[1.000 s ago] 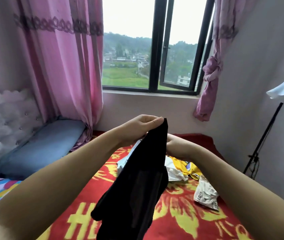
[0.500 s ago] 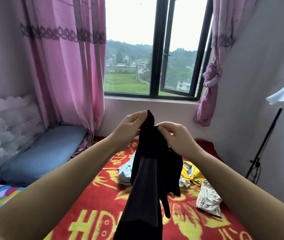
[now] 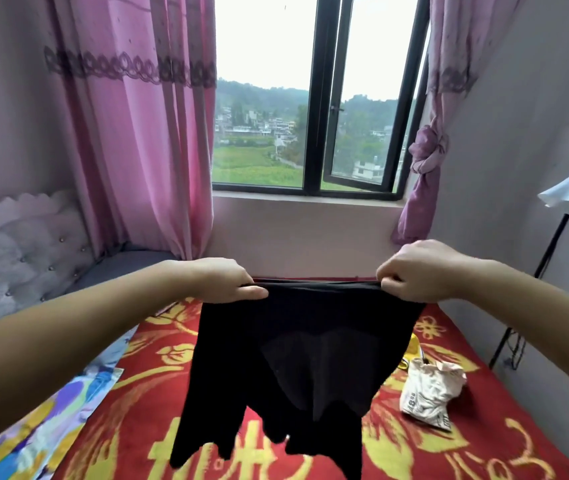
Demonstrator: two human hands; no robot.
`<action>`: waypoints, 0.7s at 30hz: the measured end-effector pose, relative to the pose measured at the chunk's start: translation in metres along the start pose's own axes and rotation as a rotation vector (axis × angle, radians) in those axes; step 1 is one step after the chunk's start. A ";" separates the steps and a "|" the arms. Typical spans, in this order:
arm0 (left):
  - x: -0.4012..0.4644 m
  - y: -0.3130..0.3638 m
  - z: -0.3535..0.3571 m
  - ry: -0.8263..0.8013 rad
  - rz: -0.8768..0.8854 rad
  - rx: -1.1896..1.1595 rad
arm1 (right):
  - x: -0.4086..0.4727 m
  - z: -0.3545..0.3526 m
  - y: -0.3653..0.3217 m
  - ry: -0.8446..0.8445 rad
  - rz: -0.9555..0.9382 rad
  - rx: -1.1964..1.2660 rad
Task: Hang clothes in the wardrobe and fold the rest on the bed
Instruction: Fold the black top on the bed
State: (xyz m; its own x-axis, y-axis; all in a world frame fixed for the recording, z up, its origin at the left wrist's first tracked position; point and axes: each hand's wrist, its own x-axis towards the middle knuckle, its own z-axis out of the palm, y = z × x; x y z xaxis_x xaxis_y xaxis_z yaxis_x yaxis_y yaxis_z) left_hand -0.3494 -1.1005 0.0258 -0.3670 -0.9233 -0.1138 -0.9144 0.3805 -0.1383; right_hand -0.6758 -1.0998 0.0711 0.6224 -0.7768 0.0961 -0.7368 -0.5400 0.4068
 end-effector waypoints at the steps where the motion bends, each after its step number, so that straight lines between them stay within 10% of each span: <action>1: 0.000 0.001 0.000 -0.004 -0.004 -0.030 | 0.003 0.002 -0.008 -0.062 0.008 -0.062; 13: 0.004 0.020 -0.024 0.460 -0.343 0.245 | 0.049 0.016 -0.024 -0.048 0.519 -0.033; 17: 0.000 0.008 -0.031 0.757 -0.342 0.032 | 0.053 0.011 0.003 0.073 0.615 0.056; 21: -0.002 -0.013 -0.039 0.792 -0.244 -0.654 | 0.049 0.020 0.034 0.171 0.666 0.831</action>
State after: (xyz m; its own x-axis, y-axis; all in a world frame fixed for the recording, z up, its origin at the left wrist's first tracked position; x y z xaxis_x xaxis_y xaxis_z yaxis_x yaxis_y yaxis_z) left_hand -0.3433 -1.1054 0.0658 0.0483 -0.8317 0.5531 -0.8060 0.2946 0.5134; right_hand -0.6760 -1.1627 0.0714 0.0108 -0.9750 0.2219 -0.8496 -0.1259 -0.5121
